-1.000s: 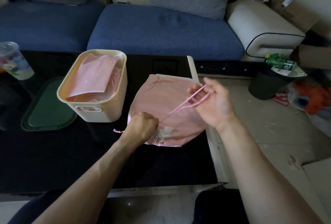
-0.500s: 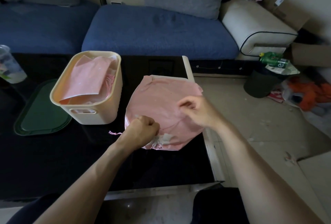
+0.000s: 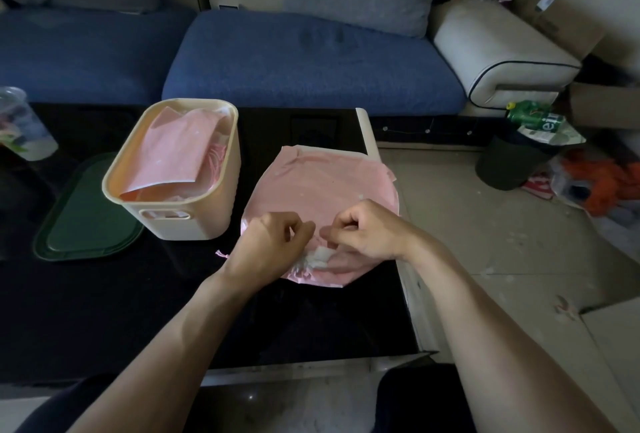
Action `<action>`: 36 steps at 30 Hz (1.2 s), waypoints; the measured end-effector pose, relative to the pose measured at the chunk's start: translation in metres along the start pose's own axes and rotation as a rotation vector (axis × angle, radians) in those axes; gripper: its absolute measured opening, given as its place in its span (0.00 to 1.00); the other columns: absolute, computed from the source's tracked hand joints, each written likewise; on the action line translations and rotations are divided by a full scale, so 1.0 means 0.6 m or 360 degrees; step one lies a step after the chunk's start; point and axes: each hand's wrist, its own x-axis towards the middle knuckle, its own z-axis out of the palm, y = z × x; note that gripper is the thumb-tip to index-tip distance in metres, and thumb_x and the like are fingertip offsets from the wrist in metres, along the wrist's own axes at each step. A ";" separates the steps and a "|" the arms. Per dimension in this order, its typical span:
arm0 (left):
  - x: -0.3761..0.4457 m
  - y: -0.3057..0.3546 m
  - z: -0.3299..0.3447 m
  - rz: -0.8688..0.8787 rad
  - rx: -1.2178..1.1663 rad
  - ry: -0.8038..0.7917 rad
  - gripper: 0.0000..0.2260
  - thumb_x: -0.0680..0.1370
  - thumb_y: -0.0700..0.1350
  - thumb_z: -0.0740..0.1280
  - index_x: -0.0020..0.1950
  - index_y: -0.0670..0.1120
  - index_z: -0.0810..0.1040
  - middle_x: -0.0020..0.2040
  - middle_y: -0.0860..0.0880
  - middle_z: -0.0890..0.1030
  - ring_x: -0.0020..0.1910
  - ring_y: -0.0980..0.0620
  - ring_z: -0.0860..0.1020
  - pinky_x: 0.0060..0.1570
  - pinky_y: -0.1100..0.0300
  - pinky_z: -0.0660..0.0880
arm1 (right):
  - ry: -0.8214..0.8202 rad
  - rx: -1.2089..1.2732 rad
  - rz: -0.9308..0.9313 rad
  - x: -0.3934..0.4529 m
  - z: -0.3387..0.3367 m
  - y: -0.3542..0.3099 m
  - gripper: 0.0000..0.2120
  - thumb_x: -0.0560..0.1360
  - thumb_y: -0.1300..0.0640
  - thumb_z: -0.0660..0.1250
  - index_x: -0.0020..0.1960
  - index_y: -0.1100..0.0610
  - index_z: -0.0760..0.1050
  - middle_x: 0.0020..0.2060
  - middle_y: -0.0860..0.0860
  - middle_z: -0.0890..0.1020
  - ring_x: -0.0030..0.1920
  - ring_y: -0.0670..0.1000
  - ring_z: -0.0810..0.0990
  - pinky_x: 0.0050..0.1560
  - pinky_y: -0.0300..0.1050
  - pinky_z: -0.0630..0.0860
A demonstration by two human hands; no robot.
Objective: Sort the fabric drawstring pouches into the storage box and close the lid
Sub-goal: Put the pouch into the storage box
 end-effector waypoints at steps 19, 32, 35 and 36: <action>-0.002 0.005 -0.057 0.0050 -0.0061 0.0457 0.03 0.74 0.47 0.74 0.41 0.52 0.85 0.32 0.48 0.82 0.32 0.50 0.79 0.34 0.50 0.80 | 0.0577 0.0126 -0.0142 -0.015 -0.048 0.028 0.07 0.72 0.54 0.77 0.38 0.56 0.85 0.36 0.57 0.85 0.36 0.56 0.81 0.38 0.34 0.73; 0.009 -0.010 -0.061 -0.0312 0.0024 0.0127 0.08 0.78 0.49 0.70 0.44 0.46 0.84 0.40 0.52 0.83 0.41 0.58 0.80 0.39 0.63 0.75 | 0.0423 0.0092 0.0092 -0.020 -0.061 0.037 0.07 0.71 0.54 0.78 0.38 0.57 0.86 0.33 0.49 0.85 0.33 0.40 0.77 0.37 0.32 0.72; 0.007 -0.007 -0.067 -0.0417 0.0117 -0.0281 0.11 0.82 0.46 0.63 0.44 0.42 0.79 0.35 0.51 0.79 0.34 0.52 0.77 0.33 0.60 0.70 | 0.0355 0.0059 0.0094 -0.020 -0.055 0.038 0.06 0.72 0.55 0.77 0.37 0.55 0.85 0.34 0.47 0.85 0.33 0.38 0.78 0.37 0.31 0.72; 0.006 -0.007 -0.070 -0.0483 0.0043 -0.0487 0.12 0.82 0.42 0.60 0.45 0.39 0.78 0.33 0.49 0.78 0.32 0.50 0.76 0.32 0.60 0.71 | 0.0303 0.0017 0.0112 -0.019 -0.051 0.038 0.07 0.72 0.55 0.76 0.37 0.54 0.85 0.33 0.45 0.85 0.34 0.38 0.79 0.38 0.31 0.73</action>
